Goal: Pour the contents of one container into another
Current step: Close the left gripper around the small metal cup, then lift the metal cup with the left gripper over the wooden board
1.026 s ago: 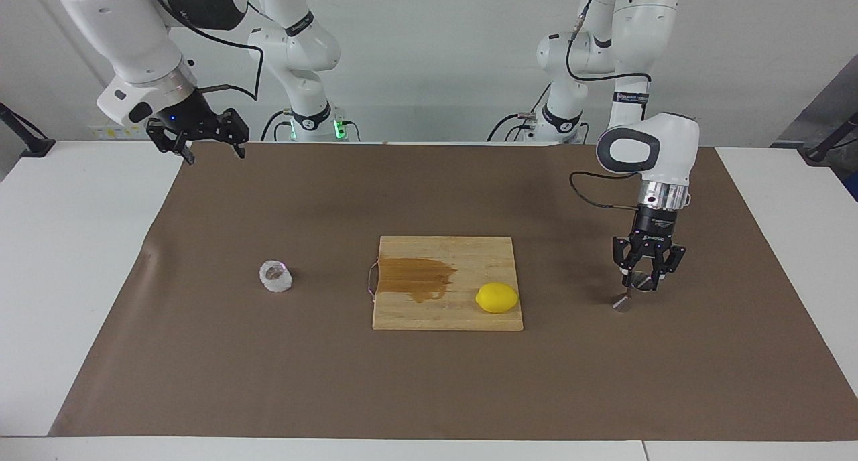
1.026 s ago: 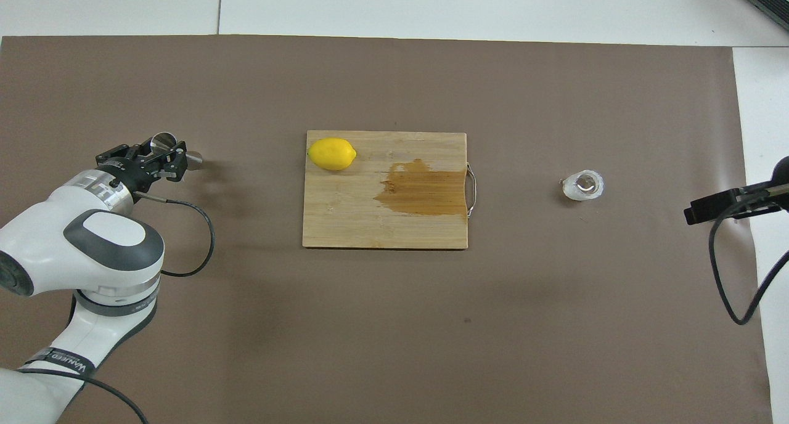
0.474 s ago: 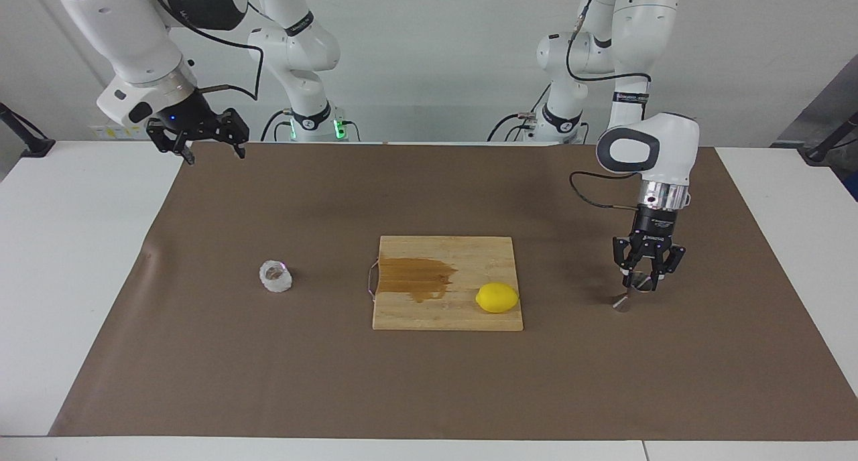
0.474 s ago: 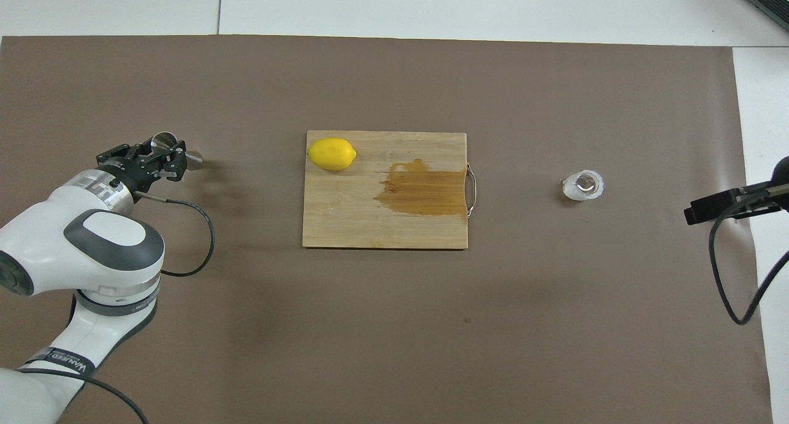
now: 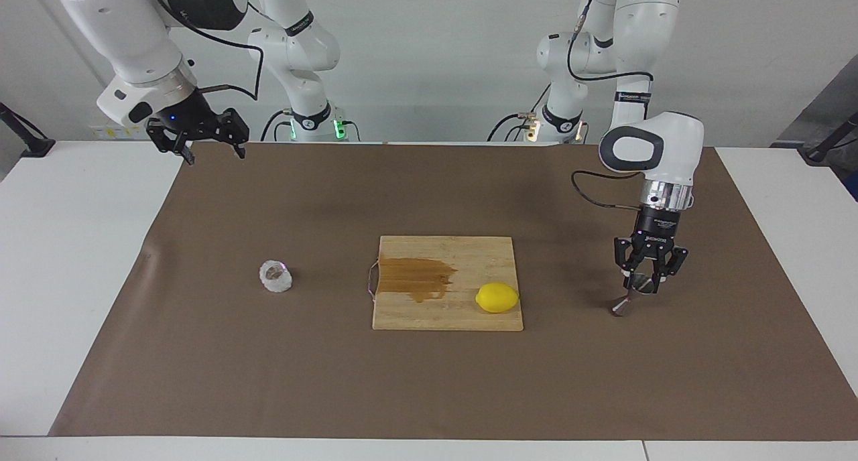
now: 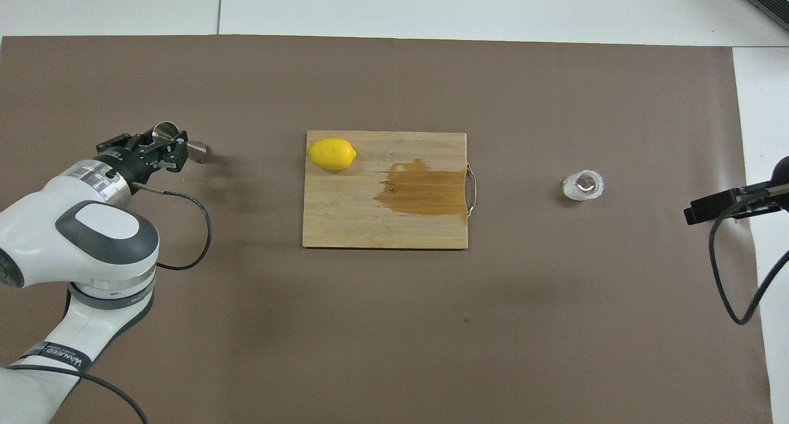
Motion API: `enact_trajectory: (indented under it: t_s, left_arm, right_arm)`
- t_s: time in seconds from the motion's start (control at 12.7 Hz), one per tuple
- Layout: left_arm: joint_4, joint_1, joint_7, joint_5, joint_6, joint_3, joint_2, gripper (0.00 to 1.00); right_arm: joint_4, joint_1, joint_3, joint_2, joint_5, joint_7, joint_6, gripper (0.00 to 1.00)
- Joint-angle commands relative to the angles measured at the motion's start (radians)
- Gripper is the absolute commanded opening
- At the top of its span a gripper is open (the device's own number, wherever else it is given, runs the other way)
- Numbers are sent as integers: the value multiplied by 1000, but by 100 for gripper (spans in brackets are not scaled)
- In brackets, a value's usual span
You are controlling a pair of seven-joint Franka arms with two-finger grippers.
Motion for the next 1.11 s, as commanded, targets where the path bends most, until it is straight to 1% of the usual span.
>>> enact_trajectory:
  t_s: [0.0,0.16,0.47,0.87,1.03]
  left_arm:
    - [33,-8,-5,-15,-60,7,-11,1]
    - [36,-15,-8,-15,-76,-1,-35,0]
    - [47,-73,-55,-18,-74,-19,-58,0]
    - [53,-190,-94,-20,-64,-24,-75,0]
    - [74,-224,-100,-20,-64,-27,-77,0]
  right_arm:
    - [1,-10,3,-9,20,14,-14,100]
    - [1,-10,3,-9,20,14,-14,100]
    - [1,-10,3,-9,20,14,-14,100]
    - [1,-10,3,-11,20,14,-14,100]
    - [1,-10,3,-9,20,14,-14,100]
